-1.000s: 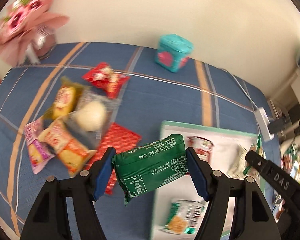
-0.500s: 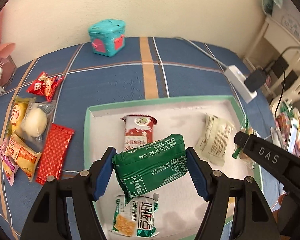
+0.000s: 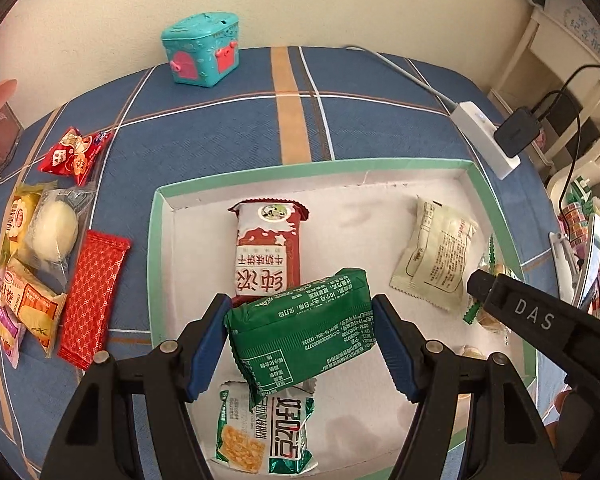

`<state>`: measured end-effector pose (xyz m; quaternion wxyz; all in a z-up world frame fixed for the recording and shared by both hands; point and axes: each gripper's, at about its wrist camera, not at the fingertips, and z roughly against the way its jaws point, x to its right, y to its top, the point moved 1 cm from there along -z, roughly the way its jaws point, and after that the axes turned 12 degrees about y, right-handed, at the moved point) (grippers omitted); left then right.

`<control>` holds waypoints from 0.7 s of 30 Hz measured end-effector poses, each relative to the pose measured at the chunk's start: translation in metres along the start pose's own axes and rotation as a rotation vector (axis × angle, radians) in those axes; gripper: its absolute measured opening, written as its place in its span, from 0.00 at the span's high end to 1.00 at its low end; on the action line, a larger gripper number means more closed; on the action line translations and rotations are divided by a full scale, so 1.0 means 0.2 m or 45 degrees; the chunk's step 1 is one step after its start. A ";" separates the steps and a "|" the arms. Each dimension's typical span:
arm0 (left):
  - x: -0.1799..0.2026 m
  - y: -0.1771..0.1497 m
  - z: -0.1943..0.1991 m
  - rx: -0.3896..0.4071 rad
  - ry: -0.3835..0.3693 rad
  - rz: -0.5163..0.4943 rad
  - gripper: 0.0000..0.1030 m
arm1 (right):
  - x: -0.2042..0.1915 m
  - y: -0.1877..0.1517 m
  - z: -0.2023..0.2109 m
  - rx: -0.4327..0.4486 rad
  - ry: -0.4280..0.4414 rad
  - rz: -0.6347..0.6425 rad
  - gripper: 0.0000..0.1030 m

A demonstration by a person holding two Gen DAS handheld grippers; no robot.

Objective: Organize snacks
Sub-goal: 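Carry cracker pack into the tray with right tool while left tool carries green pack, then open right tool on cracker pack while left tool releases green pack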

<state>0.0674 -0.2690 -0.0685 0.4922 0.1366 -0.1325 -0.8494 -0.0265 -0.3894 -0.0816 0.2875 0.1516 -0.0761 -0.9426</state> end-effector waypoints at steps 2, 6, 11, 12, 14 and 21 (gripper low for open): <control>0.01 0.00 0.00 -0.004 0.001 -0.009 0.30 | 0.01 0.00 -0.01 -0.005 -0.005 -0.013 0.43; 0.03 -0.01 -0.01 -0.017 -0.012 -0.037 0.30 | 0.02 0.00 -0.02 -0.026 -0.003 -0.019 0.42; 0.05 -0.02 -0.01 -0.014 0.000 -0.071 0.28 | 0.00 0.01 -0.03 -0.033 -0.021 -0.005 0.36; 0.05 -0.02 -0.01 -0.014 0.000 -0.072 0.28 | 0.00 0.01 -0.03 -0.033 -0.024 0.000 0.34; 0.05 -0.01 0.00 -0.010 -0.010 -0.074 0.28 | -0.01 0.01 -0.03 -0.030 -0.021 0.010 0.32; 0.03 0.01 0.07 0.023 -0.043 -0.062 0.24 | -0.09 0.03 0.08 0.041 0.008 0.051 0.31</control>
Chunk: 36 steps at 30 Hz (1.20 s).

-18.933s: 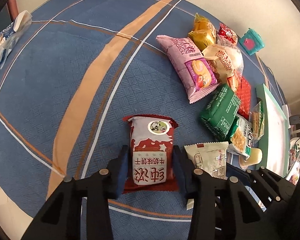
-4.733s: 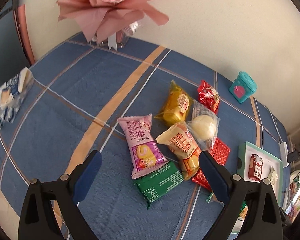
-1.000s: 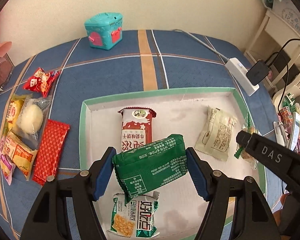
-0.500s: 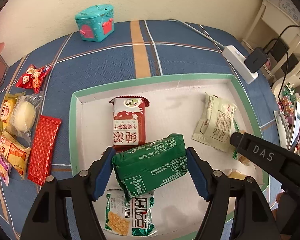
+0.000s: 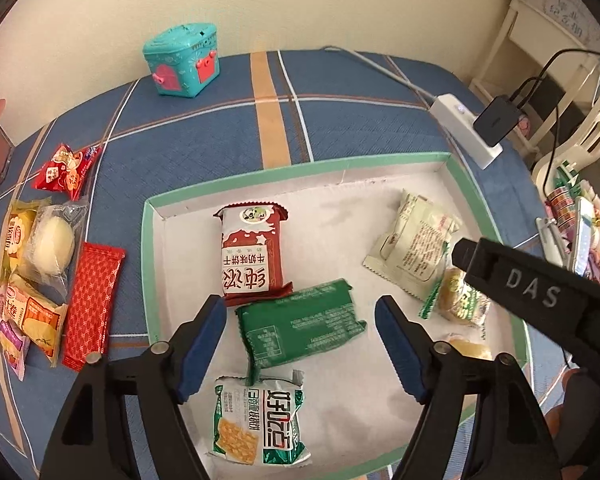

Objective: Organize snacks
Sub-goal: 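Open right tool on cracker pack while left tool releases green pack, then withdraw both tools from the tray toward the remaining snack pile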

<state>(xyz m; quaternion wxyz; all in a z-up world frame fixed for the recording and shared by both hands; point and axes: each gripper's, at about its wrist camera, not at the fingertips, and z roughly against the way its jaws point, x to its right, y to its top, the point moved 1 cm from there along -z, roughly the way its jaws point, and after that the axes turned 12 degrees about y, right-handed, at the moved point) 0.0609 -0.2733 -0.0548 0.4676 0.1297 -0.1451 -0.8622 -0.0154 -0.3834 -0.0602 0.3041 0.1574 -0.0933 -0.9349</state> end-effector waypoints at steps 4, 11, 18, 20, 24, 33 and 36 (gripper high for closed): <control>-0.04 0.02 0.05 0.027 -0.005 0.024 0.24 | -0.02 0.02 0.09 0.049 0.020 0.021 0.31; -0.19 0.04 0.05 0.015 -0.009 0.127 0.24 | -0.01 0.03 0.15 0.069 0.029 0.035 0.31; -0.45 0.03 0.01 -0.014 0.031 0.313 0.24 | -0.04 0.02 0.09 0.020 0.032 0.059 0.30; -0.54 0.01 0.00 -0.019 0.062 0.371 0.24 | -0.06 0.01 0.08 0.017 0.037 0.079 0.29; -0.68 -0.01 -0.01 -0.033 0.083 0.464 0.24 | -0.12 -0.01 0.08 0.014 0.042 0.125 0.29; -0.80 -0.04 -0.02 -0.033 0.091 0.556 0.24 | -0.23 -0.05 0.07 0.001 0.042 0.223 0.29; -0.79 -0.04 -0.03 -0.036 0.098 0.546 0.21 | -0.25 -0.06 0.05 0.008 0.045 0.252 0.09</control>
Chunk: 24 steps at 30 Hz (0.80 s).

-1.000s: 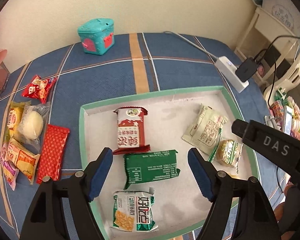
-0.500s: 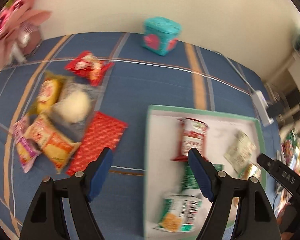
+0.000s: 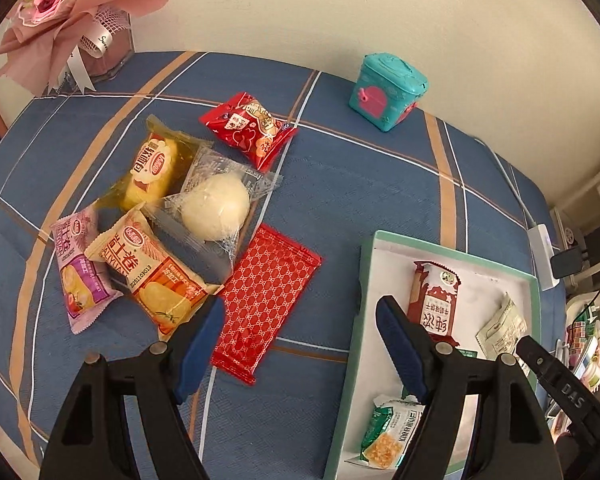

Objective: Organize snacks
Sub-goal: 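Withdraw both tools from the tray toward the remaining snack pile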

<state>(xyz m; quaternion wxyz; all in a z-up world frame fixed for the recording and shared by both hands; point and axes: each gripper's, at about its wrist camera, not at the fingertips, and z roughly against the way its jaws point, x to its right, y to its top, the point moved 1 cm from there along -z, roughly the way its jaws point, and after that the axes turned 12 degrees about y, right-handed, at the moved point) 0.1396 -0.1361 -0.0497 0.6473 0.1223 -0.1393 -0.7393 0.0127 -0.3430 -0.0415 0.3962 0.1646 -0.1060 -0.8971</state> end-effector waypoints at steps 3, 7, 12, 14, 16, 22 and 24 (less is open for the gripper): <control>0.00 0.00 -0.01 0.020 0.028 -0.013 0.08 | -0.02 0.00 0.00 0.019 0.010 0.024 0.00; -0.01 0.00 -0.02 0.036 0.034 -0.009 0.04 | -0.03 -0.01 -0.01 0.024 0.018 0.045 0.00; -0.02 0.01 0.00 0.072 0.036 -0.010 0.02 | -0.05 -0.01 -0.01 0.016 0.023 0.064 0.00; -0.03 0.01 0.01 0.090 0.036 -0.013 0.02 | -0.06 -0.02 -0.01 0.016 0.022 0.066 0.00; -0.03 0.02 0.02 0.110 0.039 -0.024 0.02 | -0.07 -0.02 -0.01 0.014 0.016 0.072 0.00; -0.06 0.03 0.06 0.157 0.043 -0.065 0.02 | -0.13 -0.04 0.00 0.015 0.035 0.098 0.00; -0.07 0.03 0.07 0.178 0.053 -0.081 0.02 | -0.18 -0.06 -0.01 0.012 0.025 0.143 0.00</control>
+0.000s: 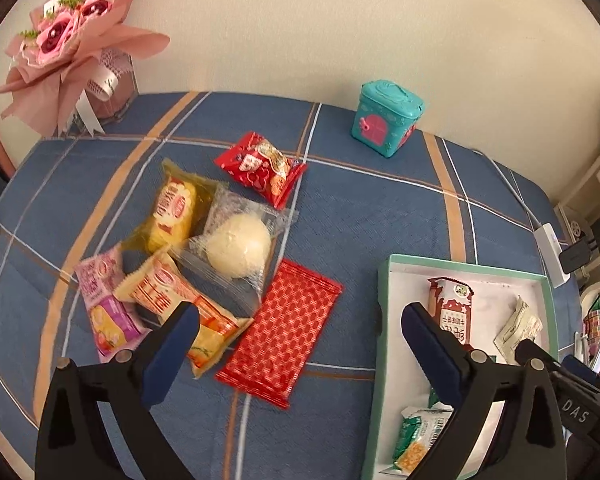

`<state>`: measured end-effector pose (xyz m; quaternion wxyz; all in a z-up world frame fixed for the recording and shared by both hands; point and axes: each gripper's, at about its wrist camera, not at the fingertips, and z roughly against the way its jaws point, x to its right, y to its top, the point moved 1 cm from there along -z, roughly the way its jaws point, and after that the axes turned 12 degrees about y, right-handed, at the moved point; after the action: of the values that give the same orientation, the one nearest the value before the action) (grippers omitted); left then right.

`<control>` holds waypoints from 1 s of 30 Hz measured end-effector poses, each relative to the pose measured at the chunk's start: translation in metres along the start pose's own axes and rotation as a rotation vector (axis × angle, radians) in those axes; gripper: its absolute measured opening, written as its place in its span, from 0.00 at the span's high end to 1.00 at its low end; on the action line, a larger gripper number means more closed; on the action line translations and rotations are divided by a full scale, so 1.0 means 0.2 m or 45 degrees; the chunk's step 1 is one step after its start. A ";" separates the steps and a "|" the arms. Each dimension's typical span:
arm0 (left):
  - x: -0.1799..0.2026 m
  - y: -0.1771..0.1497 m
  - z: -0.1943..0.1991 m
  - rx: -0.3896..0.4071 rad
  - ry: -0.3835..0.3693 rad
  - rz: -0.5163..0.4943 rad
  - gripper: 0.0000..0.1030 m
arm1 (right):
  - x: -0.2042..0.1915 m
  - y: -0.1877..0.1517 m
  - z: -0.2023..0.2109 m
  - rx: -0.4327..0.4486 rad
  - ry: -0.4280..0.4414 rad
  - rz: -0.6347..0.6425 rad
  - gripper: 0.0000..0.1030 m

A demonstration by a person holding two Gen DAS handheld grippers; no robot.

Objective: Organize snacks
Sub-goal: 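Withdraw both tools from the tray toward the remaining snack pile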

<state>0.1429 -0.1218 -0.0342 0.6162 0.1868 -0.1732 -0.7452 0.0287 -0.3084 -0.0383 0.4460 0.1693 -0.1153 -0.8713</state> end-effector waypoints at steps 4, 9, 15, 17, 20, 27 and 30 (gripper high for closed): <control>-0.06 0.01 0.02 0.037 0.054 -0.019 0.02 | -0.08 -0.01 -0.02 -0.006 0.019 0.033 0.00; -0.19 0.03 0.01 0.023 0.092 0.047 0.02 | -0.23 -0.03 -0.03 -0.005 0.053 0.092 0.00; -0.37 0.03 -0.01 -0.009 0.152 0.100 0.02 | -0.42 -0.08 -0.06 -0.028 0.144 0.138 0.00; -0.44 0.03 -0.01 -0.017 0.173 0.125 0.02 | -0.48 -0.10 -0.08 -0.037 0.171 0.144 0.00; -0.54 0.03 -0.02 -0.027 0.157 0.165 0.02 | -0.58 -0.13 -0.11 -0.060 0.205 0.185 0.00; -0.72 0.02 -0.06 -0.057 0.106 0.277 0.02 | -0.76 -0.19 -0.17 -0.098 0.256 0.259 0.00; -0.76 0.03 -0.08 -0.074 0.078 0.315 0.03 | -0.82 -0.21 -0.21 -0.110 0.274 0.286 0.00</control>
<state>0.1815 0.0260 -0.0365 0.7135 0.1687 -0.1542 -0.6623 0.1042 -0.1523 -0.0593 0.5572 0.2283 -0.0477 -0.7970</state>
